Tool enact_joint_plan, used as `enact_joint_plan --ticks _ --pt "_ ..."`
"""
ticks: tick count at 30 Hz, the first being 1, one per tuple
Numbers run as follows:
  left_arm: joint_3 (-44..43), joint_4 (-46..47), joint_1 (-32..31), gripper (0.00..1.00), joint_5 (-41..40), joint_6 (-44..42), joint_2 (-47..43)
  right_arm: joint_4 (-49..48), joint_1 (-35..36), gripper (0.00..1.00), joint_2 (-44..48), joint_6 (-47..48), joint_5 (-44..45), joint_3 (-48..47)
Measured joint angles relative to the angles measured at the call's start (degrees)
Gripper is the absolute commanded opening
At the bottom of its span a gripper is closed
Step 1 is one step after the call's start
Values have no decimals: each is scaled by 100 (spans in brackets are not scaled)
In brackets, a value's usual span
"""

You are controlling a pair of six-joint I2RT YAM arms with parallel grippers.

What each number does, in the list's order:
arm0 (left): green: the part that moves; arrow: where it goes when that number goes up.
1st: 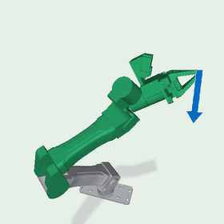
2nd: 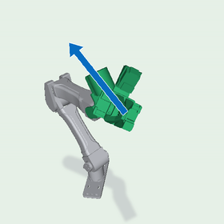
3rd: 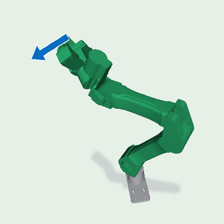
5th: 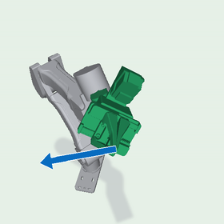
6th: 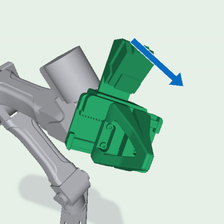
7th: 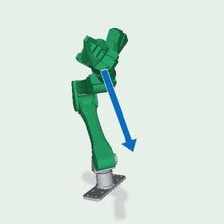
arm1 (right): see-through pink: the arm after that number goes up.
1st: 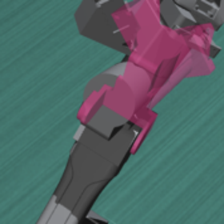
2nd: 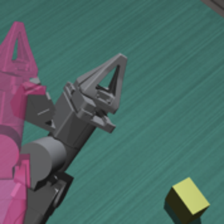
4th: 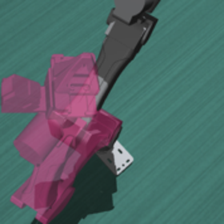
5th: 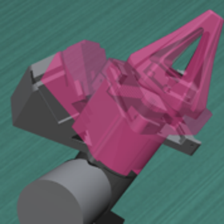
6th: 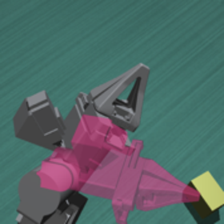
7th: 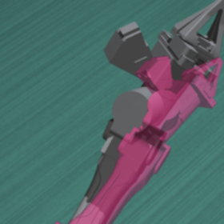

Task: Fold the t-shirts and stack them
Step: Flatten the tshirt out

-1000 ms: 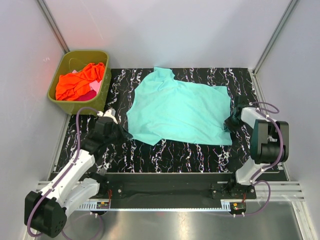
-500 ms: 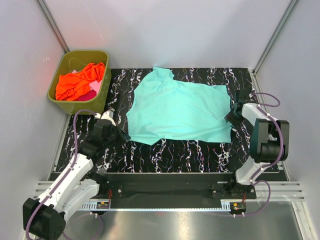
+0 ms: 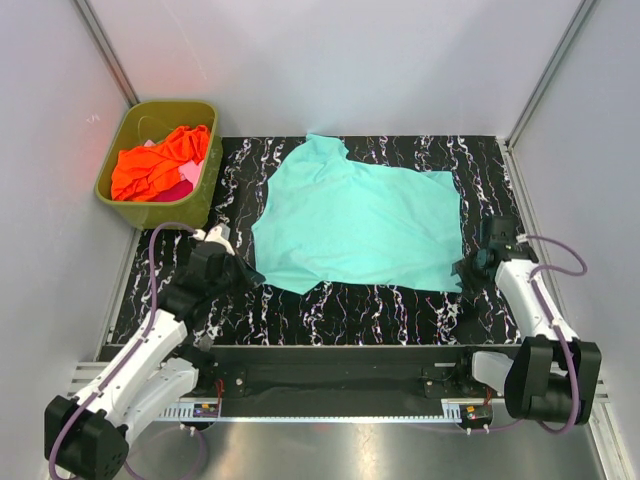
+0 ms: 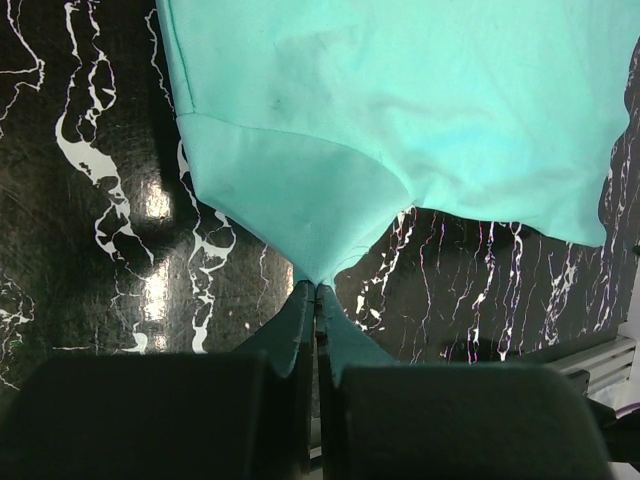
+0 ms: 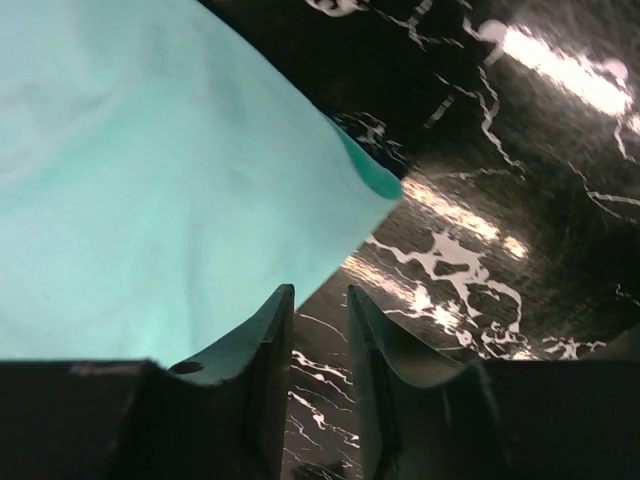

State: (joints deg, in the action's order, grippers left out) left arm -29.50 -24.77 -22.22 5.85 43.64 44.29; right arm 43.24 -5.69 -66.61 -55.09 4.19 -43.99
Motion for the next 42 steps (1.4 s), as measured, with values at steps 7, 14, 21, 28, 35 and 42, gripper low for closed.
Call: enact_joint_plan --ticks 7,14,21,28,35,42 --pt "9 26 -33 0 2 37 -79 66 0 37 157 -579 -63 577" --pt "9 46 -35 0 2 37 -85 -337 0 37 -20 -822 -13 957" --pt "9 48 -35 0 0 37 -74 -640 0 38 -367 -833 299 975" --pt "9 48 -37 0 0 37 -66 -844 0 38 -476 -798 535 997" --pt "9 50 -46 0 -2 39 -50 -946 0 30 -568 -695 669 992" --pt "9 74 -61 0 -2 39 24 -973 0 36 -765 -649 710 863"
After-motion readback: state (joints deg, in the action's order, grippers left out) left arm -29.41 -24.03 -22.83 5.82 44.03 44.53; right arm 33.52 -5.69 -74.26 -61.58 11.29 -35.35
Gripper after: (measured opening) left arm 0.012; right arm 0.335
